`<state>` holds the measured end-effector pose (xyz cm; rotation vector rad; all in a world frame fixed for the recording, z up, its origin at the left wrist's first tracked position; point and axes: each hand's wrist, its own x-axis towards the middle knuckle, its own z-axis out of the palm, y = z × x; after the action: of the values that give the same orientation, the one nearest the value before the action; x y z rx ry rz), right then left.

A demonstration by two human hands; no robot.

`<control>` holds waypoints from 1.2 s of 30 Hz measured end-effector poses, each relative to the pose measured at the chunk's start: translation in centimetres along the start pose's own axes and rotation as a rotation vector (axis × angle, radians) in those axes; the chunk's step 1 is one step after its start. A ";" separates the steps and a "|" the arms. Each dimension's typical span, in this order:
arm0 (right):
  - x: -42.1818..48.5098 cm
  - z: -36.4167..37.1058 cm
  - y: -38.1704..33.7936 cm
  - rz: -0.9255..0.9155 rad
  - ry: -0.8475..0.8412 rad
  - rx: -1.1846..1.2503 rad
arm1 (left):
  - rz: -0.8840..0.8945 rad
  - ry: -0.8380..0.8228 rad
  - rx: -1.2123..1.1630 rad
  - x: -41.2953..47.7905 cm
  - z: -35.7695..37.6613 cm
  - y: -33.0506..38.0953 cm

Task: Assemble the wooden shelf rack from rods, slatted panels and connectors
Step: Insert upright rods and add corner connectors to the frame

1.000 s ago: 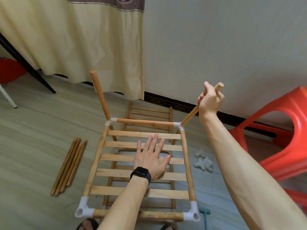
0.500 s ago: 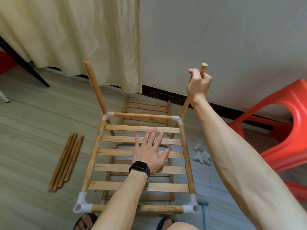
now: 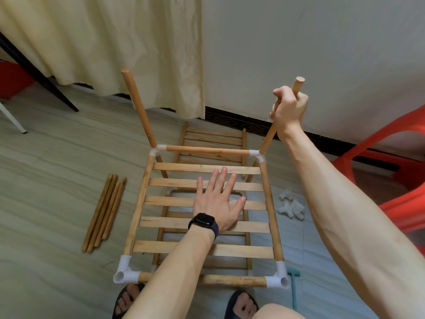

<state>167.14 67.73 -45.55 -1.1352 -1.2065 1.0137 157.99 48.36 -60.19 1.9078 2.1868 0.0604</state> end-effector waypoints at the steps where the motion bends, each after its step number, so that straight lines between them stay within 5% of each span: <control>1: 0.0 0.2 0.2 -0.006 0.003 0.003 | 0.002 -0.003 -0.001 0.0 0.0 -0.1; 17: -2.2 -0.1 -0.9 0.084 0.082 -0.255 | -0.092 -0.035 -0.010 -5.5 -0.9 -5.9; 22: -7.9 -1.5 3.1 0.171 -0.058 -0.519 | -0.086 -0.039 0.002 -5.3 -0.6 -5.6; 30: -18.6 1.0 9.4 -0.091 -0.682 -1.203 | -0.071 -0.066 -0.036 -4.3 -1.6 -6.8; 36: -19.2 3.7 9.6 -0.148 -0.769 -1.315 | -0.047 -0.051 0.043 -1.9 -8.9 -13.5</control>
<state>161.53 50.80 -58.12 -1.6007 -2.7382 0.4341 143.25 45.64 -53.81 1.8583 2.2152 -0.0437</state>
